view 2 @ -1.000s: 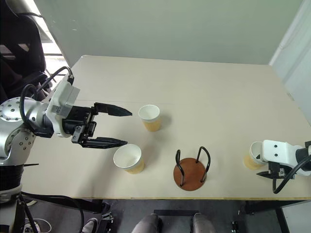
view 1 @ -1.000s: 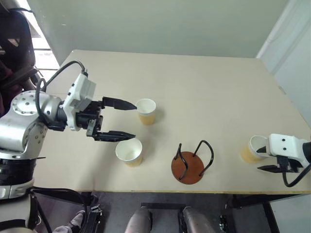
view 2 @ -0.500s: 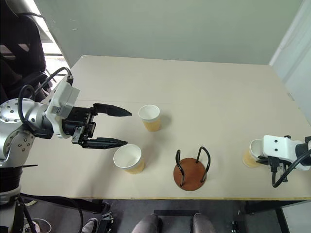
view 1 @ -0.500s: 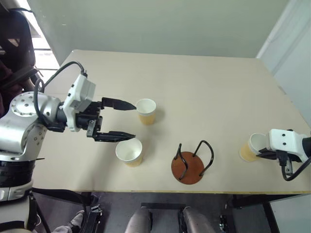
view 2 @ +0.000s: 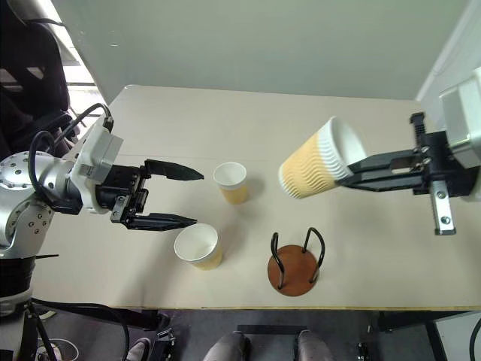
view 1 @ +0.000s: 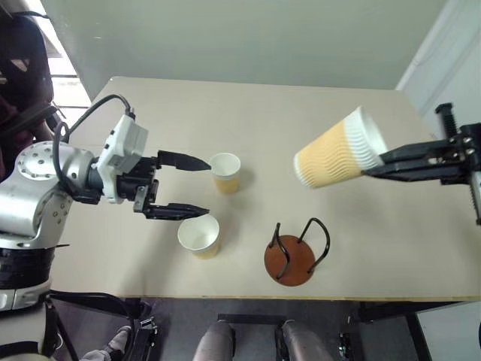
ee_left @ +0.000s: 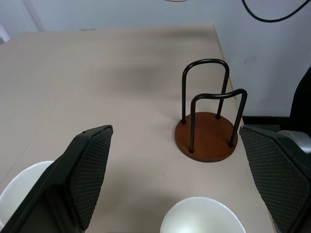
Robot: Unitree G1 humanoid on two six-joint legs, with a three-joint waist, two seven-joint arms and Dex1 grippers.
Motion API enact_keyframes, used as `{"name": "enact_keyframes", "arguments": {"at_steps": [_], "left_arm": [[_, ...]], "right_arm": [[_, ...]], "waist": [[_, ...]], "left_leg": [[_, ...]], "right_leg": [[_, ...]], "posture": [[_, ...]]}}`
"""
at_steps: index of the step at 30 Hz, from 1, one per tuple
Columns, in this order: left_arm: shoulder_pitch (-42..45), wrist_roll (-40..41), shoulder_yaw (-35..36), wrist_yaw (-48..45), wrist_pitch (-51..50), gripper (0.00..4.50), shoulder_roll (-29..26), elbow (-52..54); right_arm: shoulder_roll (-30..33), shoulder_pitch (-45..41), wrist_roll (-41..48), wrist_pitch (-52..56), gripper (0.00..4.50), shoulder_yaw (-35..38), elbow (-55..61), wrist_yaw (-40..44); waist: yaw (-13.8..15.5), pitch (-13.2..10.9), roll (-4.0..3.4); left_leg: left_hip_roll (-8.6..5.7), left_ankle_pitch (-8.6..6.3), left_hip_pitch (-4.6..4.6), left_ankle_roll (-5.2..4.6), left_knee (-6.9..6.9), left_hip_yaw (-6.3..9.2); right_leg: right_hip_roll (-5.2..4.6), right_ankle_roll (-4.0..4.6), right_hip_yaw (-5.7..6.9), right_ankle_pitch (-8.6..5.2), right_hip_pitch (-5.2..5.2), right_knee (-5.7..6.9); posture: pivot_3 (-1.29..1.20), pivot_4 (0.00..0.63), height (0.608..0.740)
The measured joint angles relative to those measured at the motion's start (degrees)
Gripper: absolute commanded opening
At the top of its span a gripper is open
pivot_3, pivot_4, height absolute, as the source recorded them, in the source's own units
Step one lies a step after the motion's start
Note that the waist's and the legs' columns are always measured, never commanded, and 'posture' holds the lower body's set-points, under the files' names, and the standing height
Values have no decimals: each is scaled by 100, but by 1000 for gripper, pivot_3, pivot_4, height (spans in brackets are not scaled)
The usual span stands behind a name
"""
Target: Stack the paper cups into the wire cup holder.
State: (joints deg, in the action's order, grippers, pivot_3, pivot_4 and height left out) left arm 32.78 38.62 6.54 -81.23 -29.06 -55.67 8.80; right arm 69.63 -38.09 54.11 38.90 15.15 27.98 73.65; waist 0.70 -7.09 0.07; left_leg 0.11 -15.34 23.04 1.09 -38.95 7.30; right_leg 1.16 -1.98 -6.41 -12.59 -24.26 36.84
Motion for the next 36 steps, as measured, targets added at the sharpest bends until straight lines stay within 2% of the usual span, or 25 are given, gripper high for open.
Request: {"name": "enact_keyframes", "arguments": {"at_steps": [4, 8, 10, 14, 25, 36], "left_arm": [[41, -5, -46, -2, 1, 4500, 39, -1], [47, -3, -51, 2, 1, 4500, 43, 3], [45, -2, -50, 7, 1, 4500, 43, 5], [-5, 4, -46, 28, 0, 4500, 40, 32], [-41, -3, -38, 37, -1, 4500, 18, 32], [-38, -20, -39, 31, 13, 4500, 16, 23]], "right_arm": [[-189, 89, 101, 170, 24, -508, 445, -95], [-127, 334, -499, -75, 24, -912, 577, 35], [-118, 389, -759, -203, 24, -1050, 559, 147], [-73, 409, -1109, -421, 24, -1193, 539, 341], [-72, 510, -1262, -494, 24, -1226, 563, 552], [106, 1111, -1330, -676, 24, -920, 577, 771]], "waist": [[9, -2, -3], [4, 0, -1], [2, -2, -3], [-3, -1, -3], [-2, -1, -2], [-1, -1, -2]], "left_leg": [[-6, -4, 12, -7, 1, -1], [-6, -13, 12, -23, 0, -1], [-8, -14, 13, -25, 0, -2], [-7, -16, 13, -27, 1, -2], [-7, -16, 13, -27, 1, -3], [-8, -16, 14, -26, 0, -4]], "right_leg": [[-12, -6, 1, 4, -11, 4], [-18, -18, 4, 10, -10, 3], [-21, -53, 4, 31, -13, 3], [-20, -55, 6, 32, -13, 3], [-20, -31, 6, 19, -13, 2], [-21, -25, 5, 15, -12, 1]], "posture": [[0, 150, 740], [0, 150, 740], [0, 150, 740], [0, 150, 740], [0, 150, 740], [0, 150, 740]]}}
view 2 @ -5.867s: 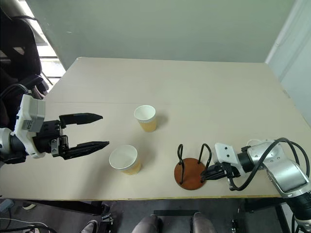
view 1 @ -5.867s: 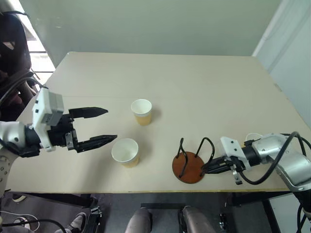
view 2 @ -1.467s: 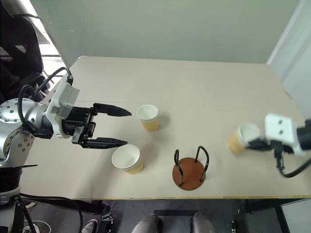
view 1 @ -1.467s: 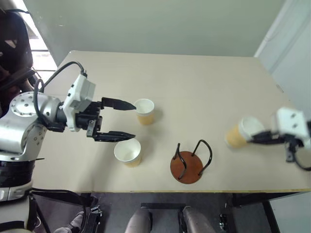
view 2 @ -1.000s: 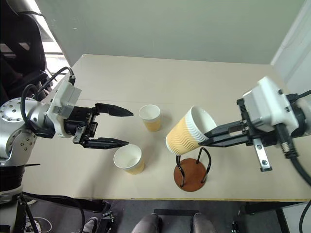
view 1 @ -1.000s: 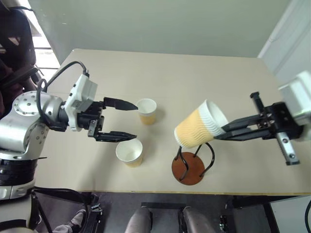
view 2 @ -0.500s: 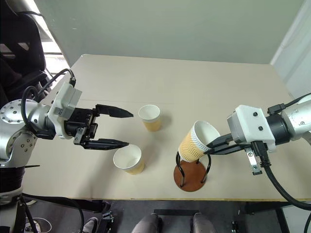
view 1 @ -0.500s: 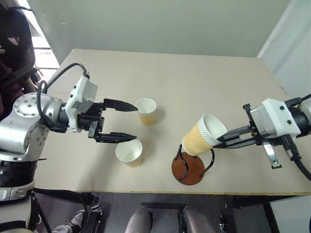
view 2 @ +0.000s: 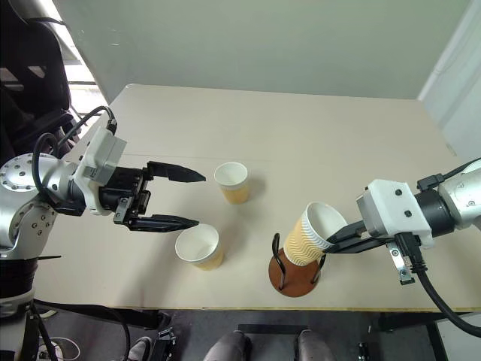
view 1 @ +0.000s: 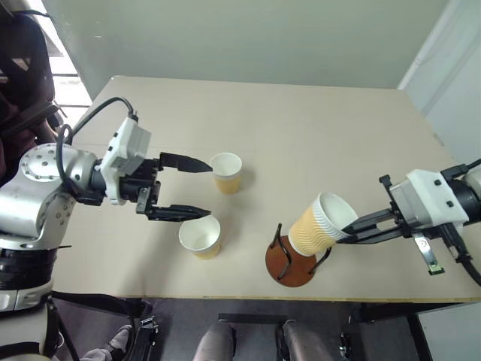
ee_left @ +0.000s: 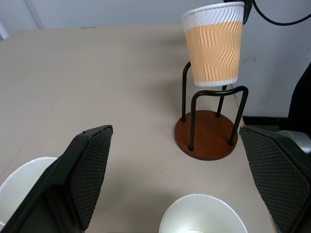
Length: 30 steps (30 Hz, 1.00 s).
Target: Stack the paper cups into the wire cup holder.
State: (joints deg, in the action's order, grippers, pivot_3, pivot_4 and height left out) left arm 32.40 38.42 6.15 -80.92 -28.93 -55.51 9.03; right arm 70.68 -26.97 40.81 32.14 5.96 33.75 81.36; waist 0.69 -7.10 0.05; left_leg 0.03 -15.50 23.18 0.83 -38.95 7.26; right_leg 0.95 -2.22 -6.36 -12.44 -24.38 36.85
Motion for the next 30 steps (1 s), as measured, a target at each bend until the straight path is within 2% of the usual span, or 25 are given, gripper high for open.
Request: {"name": "enact_keyframes", "arguments": {"at_steps": [14, 18, 28, 30], "left_arm": [[0, -5, 0, 6, 14, 4500, 0, 0], [-1, -4, 0, 9, 14, 4500, 0, 0], [-1, -5, 0, -9, 17, 4500, -3, 0], [0, -23, -7, -75, 40, 4500, -46, -2]], "right_arm": [[20, 89, -113, -159, 24, 23, -40, 8], [20, 52, -114, -158, 912, 18, -44, 4], [17, -80, -182, -156, 4487, -48, -80, -63], [16, -138, -272, -170, 4487, -48, -207, -108]], "waist": [[1, 0, 0], [1, 0, 0], [0, 0, 0], [-1, 0, 0]], "left_leg": [[0, 0, 0, 0, -1, 0], [0, 0, 0, 0, -1, 0], [0, 0, 0, 0, -1, 0], [0, 0, 0, 0, -1, 0]], "right_leg": [[0, -4, 0, 2, 0, 0], [0, -3, 0, 2, 0, 0], [0, -4, 0, 2, 0, 0], [0, -5, 0, 3, 0, 0]], "posture": [[0, 150, 740], [0, 150, 740], [0, 150, 740], [0, 150, 740]]}}
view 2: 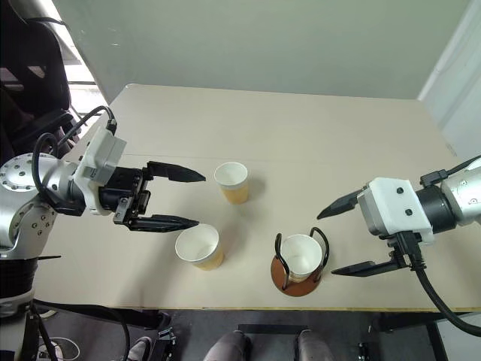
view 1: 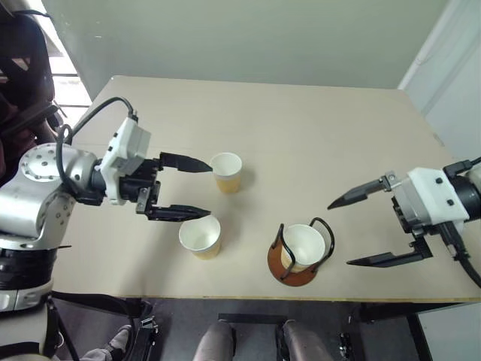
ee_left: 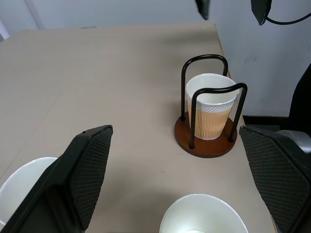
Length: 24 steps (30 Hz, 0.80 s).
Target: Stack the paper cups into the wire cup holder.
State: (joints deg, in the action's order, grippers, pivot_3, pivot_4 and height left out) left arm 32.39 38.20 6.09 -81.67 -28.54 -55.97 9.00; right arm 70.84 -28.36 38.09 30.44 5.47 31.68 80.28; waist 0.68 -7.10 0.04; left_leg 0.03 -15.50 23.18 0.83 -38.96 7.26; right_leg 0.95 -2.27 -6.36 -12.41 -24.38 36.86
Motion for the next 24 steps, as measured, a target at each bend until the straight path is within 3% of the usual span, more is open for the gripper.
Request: {"name": "enact_keyframes", "arguments": {"at_steps": [4, 7, 13, 17, 24], "left_arm": [[119, -244, -178, -440, 162, 4500, -326, -105], [357, -620, -509, -764, 405, 4500, -566, -288], [625, -1097, -1450, -828, 1093, 4500, -979, -624], [942, -570, -1970, -833, 1262, 4500, -1389, -419], [1022, 768, -2455, -838, 1538, 4500, -2576, 207]], "right_arm": [[-167, -599, -95, 29, 4487, 78, -945, -275], [-373, -885, 161, 152, 4487, 632, -1704, -510], [-507, -811, 503, 338, 4487, 1025, -1559, -757], [-548, -561, 504, 346, 4487, 1059, -1428, -881], [-548, -341, 474, 317, 4487, 1081, -1364, -955]], "waist": [[-5, 0, 0], [24, -1, -3], [12, -1, -3], [3, -1, -3], [-14, -2, -5]], "left_leg": [[-1, -1, -1, -3, -1, 1], [-1, -3, 1, -6, 4, 4], [2, -2, 8, -4, 8, 5], [1, -3, 42, -4, 7, 3], [3, -3, 73, -3, 12, 2]], "right_leg": [[-1, -1, -3, 7, -4, 0], [-2, 3, -2, 9, -5, 0], [-1, -16, 3, 19, -19, 1], [-4, -25, 2, 24, -49, -4], [-3, -28, 2, 26, -84, -2]], "posture": [[0, 150, 740], [0, 150, 740], [0, 150, 740], [0, 150, 740], [0, 150, 740]]}}
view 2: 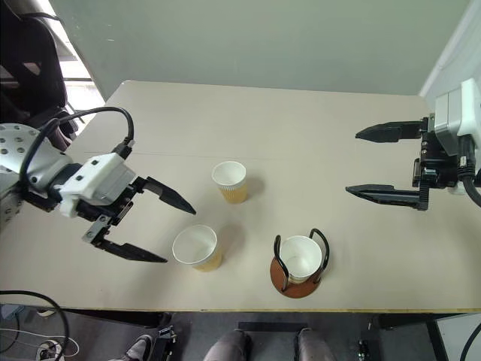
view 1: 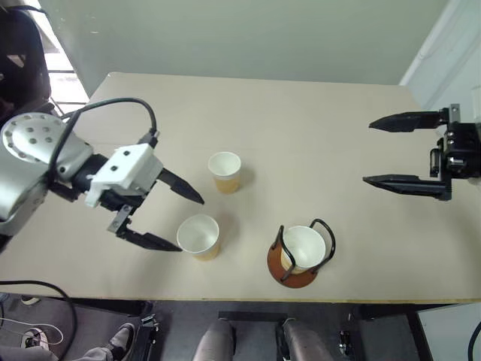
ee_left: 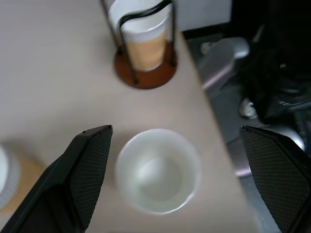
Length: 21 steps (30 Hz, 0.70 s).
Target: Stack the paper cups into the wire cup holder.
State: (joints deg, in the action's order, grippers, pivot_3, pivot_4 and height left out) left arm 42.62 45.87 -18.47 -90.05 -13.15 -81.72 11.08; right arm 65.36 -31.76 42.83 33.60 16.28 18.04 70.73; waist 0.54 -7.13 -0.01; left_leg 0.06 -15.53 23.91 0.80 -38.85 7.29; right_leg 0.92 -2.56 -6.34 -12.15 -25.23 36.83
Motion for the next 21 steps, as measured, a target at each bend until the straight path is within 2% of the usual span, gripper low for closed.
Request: {"name": "enact_keyframes", "arguments": {"at_steps": [4, 12, 20, 21], "left_arm": [[-249, -150, -310, -2, 350, 4500, -188, -30], [-247, -1396, -422, -5, 533, 4500, 889, 29], [-575, -1989, -421, -6, 695, 4500, 1073, 341], [-592, -2118, -421, -7, 765, 4319, 1102, 337]], "right_arm": [[0, 95, -28, -51, 4487, 38, 9, -1], [2, 87, -58, -172, 4487, 37, -14, -29], [76, 86, -94, -193, 4487, 38, -40, -14], [80, 86, -98, -194, 4498, 37, -44, -2]], "waist": [[4, 0, -5], [-15, 1, -5], [-34, 1, -7], [-35, 1, -7]], "left_leg": [[2, 0, 1, 0, -2, 1], [-1, 0, 7, -2, -18, -1], [0, 1, 5, -2, -18, -1], [0, 1, 5, -2, -18, 0]], "right_leg": [[-1, 0, 1, 1, -1, 9], [-5, 29, 2, 12, -3, 10], [-4, 2, 3, 29, -3, 10], [-4, 2, 3, 29, -3, 10]], "posture": [[0, 150, 740], [0, 150, 740], [0, 150, 740], [0, 150, 740]]}}
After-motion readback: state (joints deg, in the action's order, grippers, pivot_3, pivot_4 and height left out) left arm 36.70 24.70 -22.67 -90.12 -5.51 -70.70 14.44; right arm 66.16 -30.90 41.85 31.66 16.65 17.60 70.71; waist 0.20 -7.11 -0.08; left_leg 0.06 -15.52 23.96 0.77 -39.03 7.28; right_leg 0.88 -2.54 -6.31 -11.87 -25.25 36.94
